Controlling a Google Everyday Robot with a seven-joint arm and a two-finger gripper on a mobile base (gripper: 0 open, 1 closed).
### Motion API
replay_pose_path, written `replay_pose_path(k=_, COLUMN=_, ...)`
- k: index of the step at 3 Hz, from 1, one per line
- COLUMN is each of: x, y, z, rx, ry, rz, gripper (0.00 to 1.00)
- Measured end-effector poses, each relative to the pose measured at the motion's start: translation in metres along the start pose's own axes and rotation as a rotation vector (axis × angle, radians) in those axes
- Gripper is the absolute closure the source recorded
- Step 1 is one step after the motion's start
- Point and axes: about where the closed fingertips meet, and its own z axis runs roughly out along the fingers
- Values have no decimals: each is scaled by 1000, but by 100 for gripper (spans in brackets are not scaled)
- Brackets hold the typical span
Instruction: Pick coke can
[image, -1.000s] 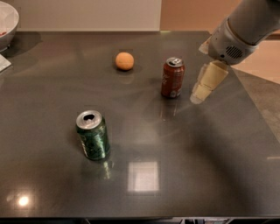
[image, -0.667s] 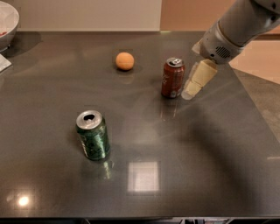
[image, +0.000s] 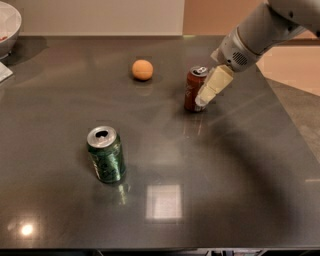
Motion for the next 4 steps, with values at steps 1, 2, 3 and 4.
replay_pose_path(k=1, x=-3, y=-7, z=9, rx=-7, ry=-19, rz=15, gripper=0)
replay_pose_path(k=2, x=-9, y=-11, z=19, rx=-21, ry=-37, rz=26, gripper=0)
replay_pose_path(k=3, x=-10, y=-12, z=20, rx=-22, ry=-39, rz=28, gripper=0)
replay_pose_path(k=4, x=-11, y=-10, z=25, rx=-36, ry=-44, rz=33, gripper=17)
